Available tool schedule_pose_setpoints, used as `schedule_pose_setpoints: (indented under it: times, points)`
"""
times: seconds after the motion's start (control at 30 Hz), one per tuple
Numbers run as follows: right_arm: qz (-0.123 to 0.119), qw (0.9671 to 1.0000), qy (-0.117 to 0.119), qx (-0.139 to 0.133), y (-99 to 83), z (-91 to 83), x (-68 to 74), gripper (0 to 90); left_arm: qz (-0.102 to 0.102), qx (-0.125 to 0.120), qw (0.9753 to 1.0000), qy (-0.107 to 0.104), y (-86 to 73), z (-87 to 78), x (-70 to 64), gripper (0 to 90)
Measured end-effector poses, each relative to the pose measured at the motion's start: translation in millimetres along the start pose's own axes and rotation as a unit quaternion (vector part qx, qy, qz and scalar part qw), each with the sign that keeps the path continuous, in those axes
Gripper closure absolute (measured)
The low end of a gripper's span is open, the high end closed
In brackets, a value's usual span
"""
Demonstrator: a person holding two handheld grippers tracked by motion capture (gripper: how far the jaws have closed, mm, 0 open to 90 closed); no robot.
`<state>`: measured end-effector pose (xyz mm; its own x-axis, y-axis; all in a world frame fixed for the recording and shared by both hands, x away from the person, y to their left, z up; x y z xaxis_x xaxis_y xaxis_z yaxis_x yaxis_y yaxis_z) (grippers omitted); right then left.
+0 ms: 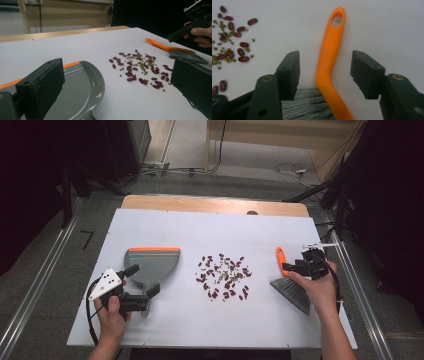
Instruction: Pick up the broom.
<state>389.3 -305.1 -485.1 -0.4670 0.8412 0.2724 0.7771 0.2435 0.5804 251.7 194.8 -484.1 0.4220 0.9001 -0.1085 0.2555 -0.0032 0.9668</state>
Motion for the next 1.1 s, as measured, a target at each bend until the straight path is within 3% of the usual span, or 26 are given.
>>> schedule_pose_setpoints:
  times: [0.17, 0.33, 0.43, 0.6, 0.7, 0.8, 0.93, 1.1]
  points:
    - [0.002, 0.9999, 0.010, 0.007, -5.9, 8.6, -4.9, 52.4, 0.003, 0.003, 1.0000, -0.005, -1.1, 1.2, -2.7, 0.0]
    - [0.017, 0.9992, -0.001, 0.035, -12.4, 17.2, -5.4, 61.0, 0.007, 0.009, 0.9999, -0.006, -2.1, 2.2, -2.6, 0.0]
    - [0.014, 0.9986, -0.007, 0.051, -16.6, 24.0, -3.7, 62.3, 0.008, 0.010, 0.9999, -0.005, -2.2, 3.1, -2.5, 0.0]
    - [0.005, 0.9961, -0.061, 0.063, -16.0, 30.2, 4.0, 65.2, 0.007, 0.013, 0.9999, -0.005, -3.3, 5.7, -4.0, 0.0]
    - [0.006, 0.9958, -0.061, 0.068, -14.9, 30.8, 4.5, 66.7, -0.008, 0.009, 0.9998, -0.014, -1.2, 4.5, -3.7, 0.0]
    - [-0.001, 0.9970, -0.050, 0.060, -15.8, 30.0, 2.0, 67.3, -0.007, 0.009, 0.9999, -0.009, 0.6, 2.4, -3.5, 0.0]
    - [0.011, 0.9992, -0.027, 0.029, -18.7, 26.7, -1.5, 67.5, -0.002, 0.006, 0.9999, -0.009, 2.5, 1.3, -4.2, 0.0]
    - [0.008, 0.9998, -0.007, -0.017, -20.3, 14.7, 0.6, 67.8, 0.007, 0.012, 0.9998, -0.014, 1.6, 4.5, -9.1, 0.0]
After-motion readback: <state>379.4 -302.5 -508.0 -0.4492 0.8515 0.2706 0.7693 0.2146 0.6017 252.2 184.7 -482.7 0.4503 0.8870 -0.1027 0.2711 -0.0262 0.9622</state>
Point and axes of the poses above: each handheld gripper's, and its own axes: z roughly forward along the jaws, y roughly out of its top, x roughly to its left, the point moved 4 cm from there along z, roughly forward along the jaws, and after that the axes turned 12 degrees about y, right-handed, at the moved point
